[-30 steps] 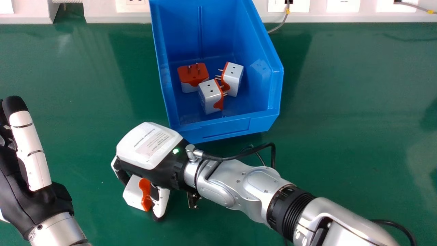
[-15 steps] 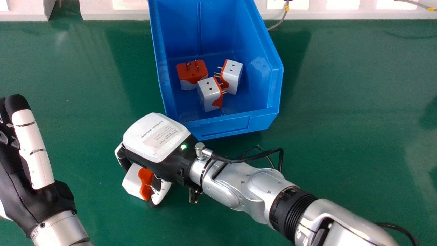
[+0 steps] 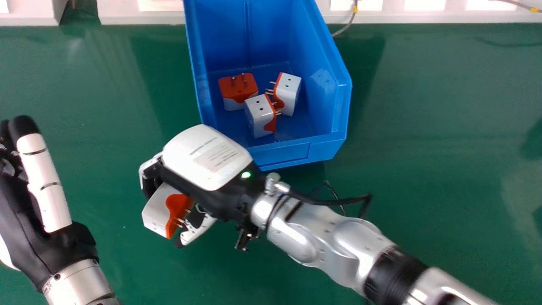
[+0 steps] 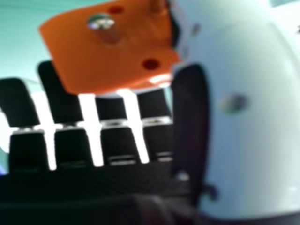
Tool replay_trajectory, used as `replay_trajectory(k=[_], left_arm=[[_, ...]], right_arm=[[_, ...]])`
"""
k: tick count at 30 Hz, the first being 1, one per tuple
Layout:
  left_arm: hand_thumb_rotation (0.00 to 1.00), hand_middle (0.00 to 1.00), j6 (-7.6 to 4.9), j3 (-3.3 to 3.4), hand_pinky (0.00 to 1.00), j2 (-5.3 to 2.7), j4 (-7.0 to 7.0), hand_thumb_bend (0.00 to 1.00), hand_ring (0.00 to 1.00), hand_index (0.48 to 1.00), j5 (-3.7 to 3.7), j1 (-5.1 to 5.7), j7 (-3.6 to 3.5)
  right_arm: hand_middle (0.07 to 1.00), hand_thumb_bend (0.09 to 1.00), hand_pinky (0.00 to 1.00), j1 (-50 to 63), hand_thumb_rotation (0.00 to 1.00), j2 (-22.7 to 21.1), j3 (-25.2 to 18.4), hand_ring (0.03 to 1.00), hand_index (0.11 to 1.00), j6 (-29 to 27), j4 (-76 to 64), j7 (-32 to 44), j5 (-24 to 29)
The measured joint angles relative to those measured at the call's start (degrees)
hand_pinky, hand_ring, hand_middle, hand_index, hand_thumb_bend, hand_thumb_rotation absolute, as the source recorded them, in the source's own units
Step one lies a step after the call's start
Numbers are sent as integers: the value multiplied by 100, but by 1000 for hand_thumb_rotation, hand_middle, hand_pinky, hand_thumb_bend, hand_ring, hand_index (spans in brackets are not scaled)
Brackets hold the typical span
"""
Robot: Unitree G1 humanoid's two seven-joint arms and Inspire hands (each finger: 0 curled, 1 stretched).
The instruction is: Pick all objects and put in blue box
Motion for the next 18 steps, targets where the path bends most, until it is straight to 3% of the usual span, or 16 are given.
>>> replay_trajectory(k=[3,7,12,18], left_arm=[[793,987,12,-14,936,0,2,511,973,977,75,-21,8],[795,975,37,-32,926,1,6,496,963,967,119,-88,36],[782,987,10,-33,951,4,85,534,974,987,103,-122,1],[760,990,-15,-38,960,4,124,551,975,989,84,-139,-3]], right_arm=[[495,498,351,338,0,-275,-259,434,514,-170,-793,233,221],[510,499,368,531,0,-374,-673,430,490,-368,-1501,230,372],[495,501,354,592,0,-349,-1248,445,486,-777,-1677,-335,396],[494,499,326,557,0,-371,-1882,440,490,-674,-1678,-956,144]])
